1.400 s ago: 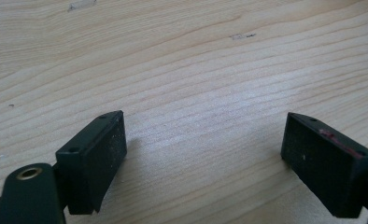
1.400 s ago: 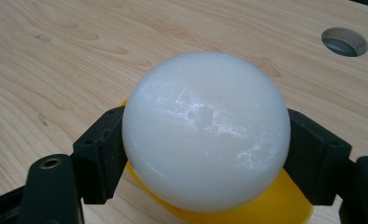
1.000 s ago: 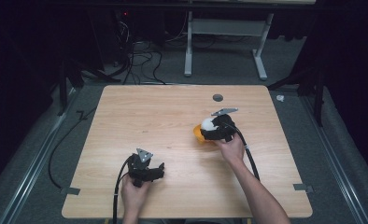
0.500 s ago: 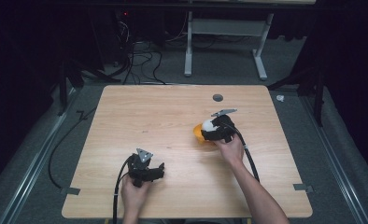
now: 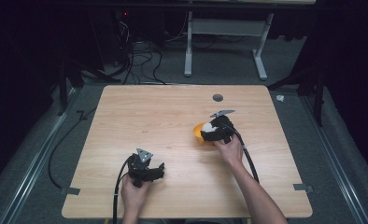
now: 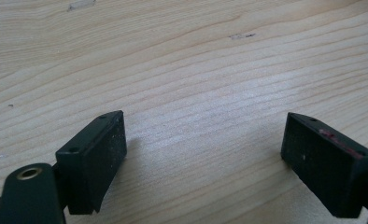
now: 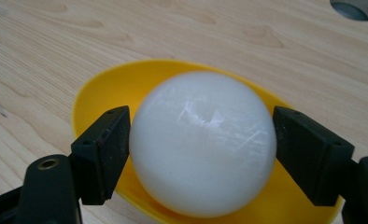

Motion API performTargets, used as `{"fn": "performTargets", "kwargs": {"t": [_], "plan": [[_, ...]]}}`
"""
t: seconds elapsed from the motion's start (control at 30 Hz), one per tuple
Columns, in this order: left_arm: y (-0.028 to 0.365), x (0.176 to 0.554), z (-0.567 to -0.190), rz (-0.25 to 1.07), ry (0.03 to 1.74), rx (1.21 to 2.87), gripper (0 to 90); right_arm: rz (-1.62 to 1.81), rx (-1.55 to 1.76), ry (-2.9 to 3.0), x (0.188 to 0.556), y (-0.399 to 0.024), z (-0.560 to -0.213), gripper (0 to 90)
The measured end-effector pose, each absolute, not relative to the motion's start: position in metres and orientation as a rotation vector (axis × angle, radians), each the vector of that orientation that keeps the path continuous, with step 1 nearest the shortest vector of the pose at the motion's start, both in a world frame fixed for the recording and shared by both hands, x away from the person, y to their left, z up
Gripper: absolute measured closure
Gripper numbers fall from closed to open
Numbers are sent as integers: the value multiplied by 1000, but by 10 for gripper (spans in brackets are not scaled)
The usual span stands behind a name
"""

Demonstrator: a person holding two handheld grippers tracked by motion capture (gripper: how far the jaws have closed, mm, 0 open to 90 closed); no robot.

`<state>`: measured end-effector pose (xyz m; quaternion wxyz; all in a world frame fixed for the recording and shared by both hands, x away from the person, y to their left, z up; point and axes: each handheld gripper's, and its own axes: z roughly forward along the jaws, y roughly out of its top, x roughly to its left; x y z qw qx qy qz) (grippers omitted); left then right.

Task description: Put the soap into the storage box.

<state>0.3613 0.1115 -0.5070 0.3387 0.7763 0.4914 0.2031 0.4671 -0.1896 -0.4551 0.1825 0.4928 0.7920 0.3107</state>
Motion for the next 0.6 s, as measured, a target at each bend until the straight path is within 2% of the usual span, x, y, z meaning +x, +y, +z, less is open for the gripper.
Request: {"fn": "performTargets", "kwargs": {"t": [0.6], "plan": [[111,361,-507,529,1279,2022,146,928,1381,2205,463,-193,-447,196]]}}
